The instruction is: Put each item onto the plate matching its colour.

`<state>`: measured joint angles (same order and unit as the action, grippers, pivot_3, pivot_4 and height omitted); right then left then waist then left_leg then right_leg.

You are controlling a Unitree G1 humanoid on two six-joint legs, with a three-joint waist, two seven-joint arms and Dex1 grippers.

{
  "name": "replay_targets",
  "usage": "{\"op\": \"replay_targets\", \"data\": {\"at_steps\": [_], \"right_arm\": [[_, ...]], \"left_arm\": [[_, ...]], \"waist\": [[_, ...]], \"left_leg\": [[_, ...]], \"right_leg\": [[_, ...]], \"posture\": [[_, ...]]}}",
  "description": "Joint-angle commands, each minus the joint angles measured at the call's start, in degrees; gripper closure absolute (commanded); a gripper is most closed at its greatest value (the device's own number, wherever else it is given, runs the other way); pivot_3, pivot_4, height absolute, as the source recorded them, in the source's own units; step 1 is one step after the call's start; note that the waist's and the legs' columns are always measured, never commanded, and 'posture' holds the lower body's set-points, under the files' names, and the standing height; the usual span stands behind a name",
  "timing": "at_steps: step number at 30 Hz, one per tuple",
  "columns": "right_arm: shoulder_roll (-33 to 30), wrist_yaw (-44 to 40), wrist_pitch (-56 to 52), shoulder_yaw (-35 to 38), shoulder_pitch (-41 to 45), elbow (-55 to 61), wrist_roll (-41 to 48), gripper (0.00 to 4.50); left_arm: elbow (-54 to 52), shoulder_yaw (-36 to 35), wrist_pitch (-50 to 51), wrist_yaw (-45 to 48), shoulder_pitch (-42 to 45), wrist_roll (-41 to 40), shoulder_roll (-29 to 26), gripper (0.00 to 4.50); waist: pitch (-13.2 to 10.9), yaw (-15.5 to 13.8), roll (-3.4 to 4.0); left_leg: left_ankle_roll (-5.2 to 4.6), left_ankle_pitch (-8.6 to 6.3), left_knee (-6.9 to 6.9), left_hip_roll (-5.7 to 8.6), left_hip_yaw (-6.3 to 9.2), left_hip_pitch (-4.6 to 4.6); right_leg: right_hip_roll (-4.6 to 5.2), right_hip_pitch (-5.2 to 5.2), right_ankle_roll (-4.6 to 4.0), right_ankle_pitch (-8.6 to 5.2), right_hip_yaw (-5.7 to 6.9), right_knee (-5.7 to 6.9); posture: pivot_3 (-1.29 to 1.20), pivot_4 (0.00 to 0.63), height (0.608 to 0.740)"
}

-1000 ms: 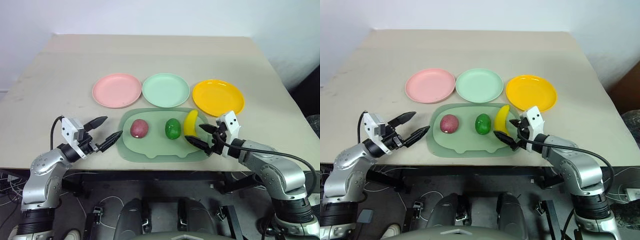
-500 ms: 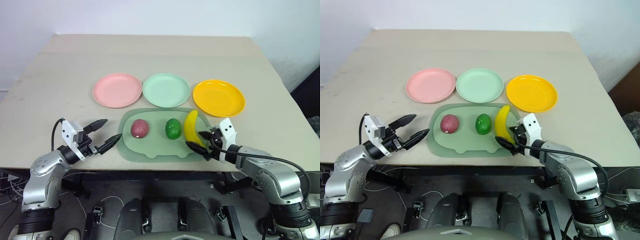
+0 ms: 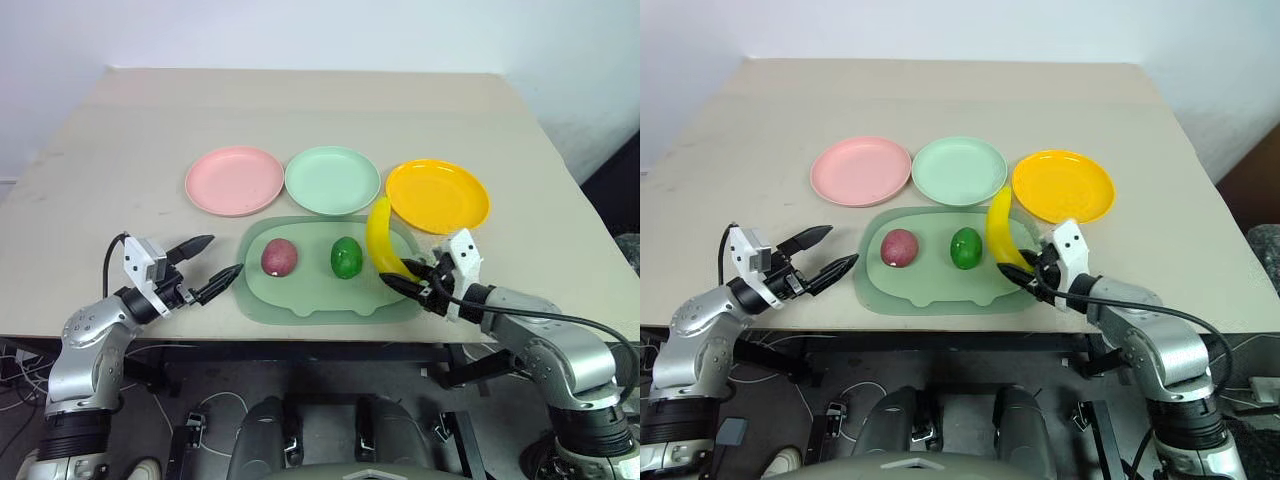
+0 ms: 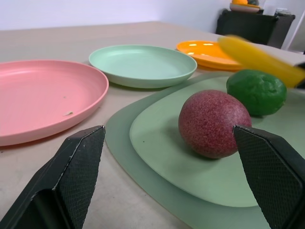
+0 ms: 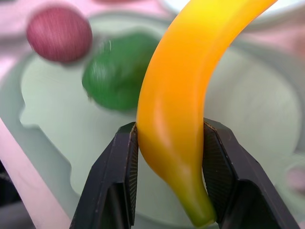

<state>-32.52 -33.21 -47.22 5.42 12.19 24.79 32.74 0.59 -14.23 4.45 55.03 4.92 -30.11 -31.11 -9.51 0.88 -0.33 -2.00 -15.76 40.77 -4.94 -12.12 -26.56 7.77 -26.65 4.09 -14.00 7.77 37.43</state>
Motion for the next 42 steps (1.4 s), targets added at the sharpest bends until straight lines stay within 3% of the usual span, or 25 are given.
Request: {"op": "replay_targets", "data": {"at_steps": [1, 10, 15, 23, 24, 31, 36, 42], "right_arm": [[-0.8, 1.1, 0.4, 3.1, 8.5, -2.3, 0.6, 2.98], [-3.2, 3.3, 2.9, -4.8, 23.6, -26.7, -12.8, 2.98], [-1.5, 4.0, 6.2, -7.0, 31.9, -40.7, -18.2, 2.98], [0.4, 4.0, 6.4, -6.8, 35.5, -48.9, -21.6, 2.98], [0.5, 3.8, 6.5, -6.8, 35.5, -49.0, -21.8, 2.27], [-0.3, 3.6, 7.8, -3.8, 33.1, -42.7, -20.9, 0.01], [-1.0, 0.7, 2.0, 2.8, 26.9, -26.1, -13.1, 0.01], [4.0, 0.5, -11.0, 4.8, 19.1, -6.4, 0.4, 0.01]], "left_arm": [[-1.0, 0.1, -1.1, -0.3, 0.6, 0.1, 0.6, 0.0], [-4.3, -0.9, -0.6, -2.5, -1.2, -0.1, 0.8, 0.0], [-6.7, -1.6, -0.1, -4.0, -2.8, -0.4, 0.9, 0.0], [-8.5, -1.5, 0.9, -5.8, -3.4, -0.6, 0.8, 0.0], [-8.5, -1.5, 0.9, -5.8, -3.4, -0.6, 0.8, 0.0], [-7.9, -1.4, 0.9, -5.4, -2.8, -0.6, 0.6, 0.0], [-7.8, -1.1, 1.2, -5.4, -2.2, -0.5, 0.6, 0.0], [-6.6, -0.8, 1.1, -5.1, -0.9, -0.3, 0.6, 0.0]], "waist": [[0.0, 0.3, 0.02], [0.0, 0.2, 0.03], [-0.1, 0.8, 0.14], [-0.1, 1.4, 0.15], [-0.1, 1.5, 0.15], [-0.1, 1.6, 0.17], [-0.1, 1.5, 0.16], [-0.1, 1.7, 0.15]], "left_leg": [[-0.01, 0.0, 0.01, 0.0, -0.01, 0.01], [-0.08, 0.06, 0.0, 0.02, -0.05, -0.22], [0.0, 0.07, 0.1, 0.0, -0.14, -0.2], [-0.03, 0.1, 0.09, 0.0, -0.17, -0.26], [-0.02, 0.1, 0.1, 0.0, -0.17, -0.26], [0.04, 0.08, 0.1, 0.0, -0.21, -0.26], [0.06, 0.07, 0.1, 0.0, -0.18, -0.28], [0.06, 0.07, 0.1, -0.04, -0.12, -0.24]], "right_leg": [[0.0, -0.01, -0.04, 0.03, -0.02, 0.0], [-0.02, 0.02, -0.03, 0.05, 0.03, -0.03], [-0.04, -0.03, 0.09, 0.12, -0.03, 0.13], [-0.06, -0.05, 0.17, 0.14, -0.02, 0.17], [-0.06, -0.06, 0.18, 0.14, -0.03, 0.18], [-0.07, -0.11, 0.2, 0.15, -0.06, 0.24], [-0.04, -0.12, 0.23, 0.14, -0.07, 0.24], [-0.05, -0.1, 0.21, 0.14, -0.07, 0.25]], "posture": [[0.0, 0.15, 0.695], [0.0, 0.15, 0.695], [0.0, 0.15, 0.695], [0.0, 0.15, 0.695], [0.0, 0.15, 0.695], [0.0, 0.15, 0.695], [0.0, 0.15, 0.695], [0.0, 0.15, 0.695]]}}
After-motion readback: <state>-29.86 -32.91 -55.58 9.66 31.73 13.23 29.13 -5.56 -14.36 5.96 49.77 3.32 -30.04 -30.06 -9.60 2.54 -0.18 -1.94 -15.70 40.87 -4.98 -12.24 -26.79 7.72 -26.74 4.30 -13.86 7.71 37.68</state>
